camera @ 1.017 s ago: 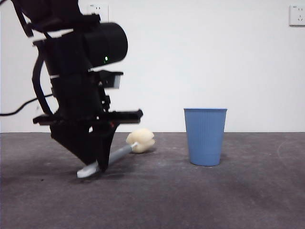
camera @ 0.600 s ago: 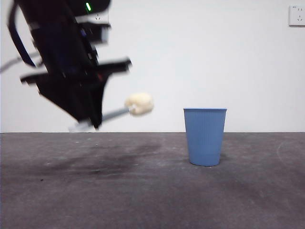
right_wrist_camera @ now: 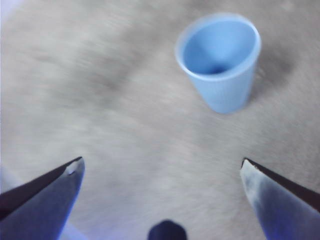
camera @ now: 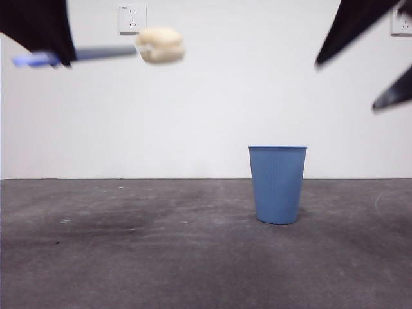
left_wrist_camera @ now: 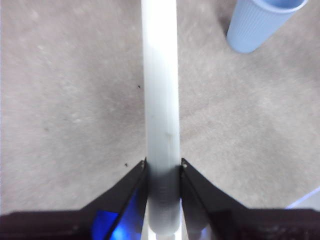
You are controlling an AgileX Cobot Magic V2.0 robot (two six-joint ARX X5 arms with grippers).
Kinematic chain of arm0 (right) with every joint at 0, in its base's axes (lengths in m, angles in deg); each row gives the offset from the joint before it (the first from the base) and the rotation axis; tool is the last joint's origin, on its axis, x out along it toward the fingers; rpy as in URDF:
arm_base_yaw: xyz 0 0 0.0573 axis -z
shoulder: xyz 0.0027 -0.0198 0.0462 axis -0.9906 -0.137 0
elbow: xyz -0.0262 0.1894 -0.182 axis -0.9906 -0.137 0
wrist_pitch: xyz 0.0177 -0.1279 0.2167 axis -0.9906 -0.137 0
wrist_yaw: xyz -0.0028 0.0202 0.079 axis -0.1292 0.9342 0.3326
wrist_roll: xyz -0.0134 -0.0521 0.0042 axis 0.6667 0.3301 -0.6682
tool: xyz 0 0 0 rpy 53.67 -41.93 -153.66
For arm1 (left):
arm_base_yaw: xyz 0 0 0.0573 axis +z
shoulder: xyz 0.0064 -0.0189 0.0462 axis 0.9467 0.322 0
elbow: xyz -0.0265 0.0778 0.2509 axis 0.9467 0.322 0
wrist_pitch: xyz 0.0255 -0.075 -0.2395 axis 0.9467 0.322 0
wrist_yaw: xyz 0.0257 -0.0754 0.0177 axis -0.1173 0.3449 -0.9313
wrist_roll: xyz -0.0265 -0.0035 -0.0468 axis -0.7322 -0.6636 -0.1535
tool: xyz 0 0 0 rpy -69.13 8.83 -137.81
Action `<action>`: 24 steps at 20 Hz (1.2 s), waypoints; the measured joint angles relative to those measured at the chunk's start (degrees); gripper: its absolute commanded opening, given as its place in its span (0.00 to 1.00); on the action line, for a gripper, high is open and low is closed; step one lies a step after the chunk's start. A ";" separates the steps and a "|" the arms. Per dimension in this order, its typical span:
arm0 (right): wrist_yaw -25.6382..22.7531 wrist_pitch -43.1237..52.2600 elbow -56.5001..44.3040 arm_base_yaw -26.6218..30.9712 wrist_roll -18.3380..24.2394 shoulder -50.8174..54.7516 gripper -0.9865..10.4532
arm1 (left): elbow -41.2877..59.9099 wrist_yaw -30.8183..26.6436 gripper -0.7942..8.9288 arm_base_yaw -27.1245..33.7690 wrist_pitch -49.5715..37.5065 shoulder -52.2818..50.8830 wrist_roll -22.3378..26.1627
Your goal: Pick up the cup brush,pick up the cup,insert the brush into the cup,clean the cup,put the cup brush back,put the cup back to the fixed position on the table
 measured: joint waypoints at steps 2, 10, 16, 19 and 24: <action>-4.98 8.13 -5.49 -3.02 -1.42 -1.36 0.63 | 0.00 -0.04 0.07 0.00 1.73 -3.26 0.55; -13.59 38.36 -16.09 -5.92 -3.28 -12.74 0.63 | 0.00 -0.04 0.07 0.00 6.14 -6.60 1.03; -13.73 56.39 -16.09 -5.92 -2.97 -27.19 0.63 | 0.00 -0.07 0.07 0.00 7.28 -6.60 1.05; -13.73 64.26 -16.09 -5.88 -2.86 -32.11 0.63 | 0.00 -0.04 0.07 0.00 7.48 -6.60 1.05; -15.04 74.31 -16.09 -5.88 -2.82 -39.21 0.63 | 0.00 -0.04 0.07 0.00 7.50 -6.60 0.94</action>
